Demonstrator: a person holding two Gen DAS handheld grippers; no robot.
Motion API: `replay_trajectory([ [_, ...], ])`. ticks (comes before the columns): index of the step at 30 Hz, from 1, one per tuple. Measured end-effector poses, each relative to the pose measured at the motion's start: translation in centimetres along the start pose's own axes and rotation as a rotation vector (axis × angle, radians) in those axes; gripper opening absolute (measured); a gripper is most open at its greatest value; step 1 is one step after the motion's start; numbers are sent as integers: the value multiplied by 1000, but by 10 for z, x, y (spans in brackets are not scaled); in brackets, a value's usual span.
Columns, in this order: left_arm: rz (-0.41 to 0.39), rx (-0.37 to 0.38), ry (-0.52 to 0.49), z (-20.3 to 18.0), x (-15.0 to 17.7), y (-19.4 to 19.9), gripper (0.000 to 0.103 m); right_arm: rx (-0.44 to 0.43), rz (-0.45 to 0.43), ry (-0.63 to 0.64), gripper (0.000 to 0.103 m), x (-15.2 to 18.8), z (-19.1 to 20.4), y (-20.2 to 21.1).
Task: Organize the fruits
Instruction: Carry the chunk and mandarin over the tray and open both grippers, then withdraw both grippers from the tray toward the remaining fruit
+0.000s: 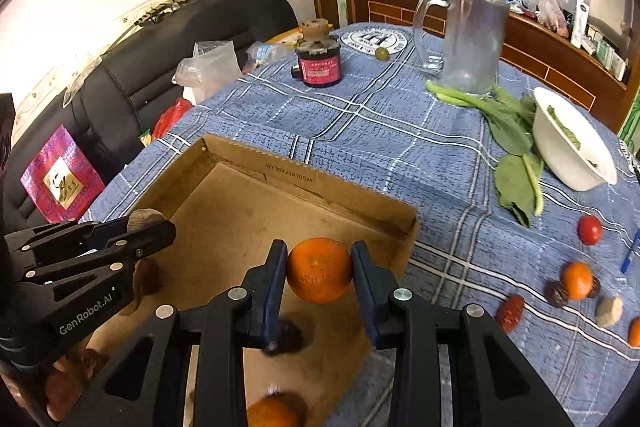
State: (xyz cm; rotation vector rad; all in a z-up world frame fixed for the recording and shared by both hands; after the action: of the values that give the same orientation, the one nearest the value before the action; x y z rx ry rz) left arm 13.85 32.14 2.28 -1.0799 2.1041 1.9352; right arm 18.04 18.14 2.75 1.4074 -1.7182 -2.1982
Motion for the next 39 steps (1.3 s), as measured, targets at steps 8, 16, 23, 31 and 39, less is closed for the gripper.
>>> replay_trajectory([
  [8,67,-17,18,-1,-3,-30,22,4,52,-7,36,-1,-5,-26],
  [16,56,-30,6,-2,-2,-33,23,16,64,25,36,1,-1,-33],
  [23,24,-50,-3,-2,0,-23,45,30,71,31,38,3,-1,-29],
  [31,-37,-71,-9,3,9,4,54,37,28,8,42,12,-1,0],
  [39,-122,-89,-13,2,34,43,56,10,-25,-44,42,36,-3,47],
])
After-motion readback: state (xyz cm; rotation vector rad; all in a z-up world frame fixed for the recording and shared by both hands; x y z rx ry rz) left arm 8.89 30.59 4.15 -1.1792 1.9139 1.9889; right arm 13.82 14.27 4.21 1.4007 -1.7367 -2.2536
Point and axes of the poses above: each gripper's, at about its wrist camera, not at the fingertips, and y roughly against the way its jaws point, z to its left, x to its underside, the point moved 3 cm from there along -y, roughly the way its jaws point, and after that the axes turned 12 degrees about y, right-handed, at the moved point
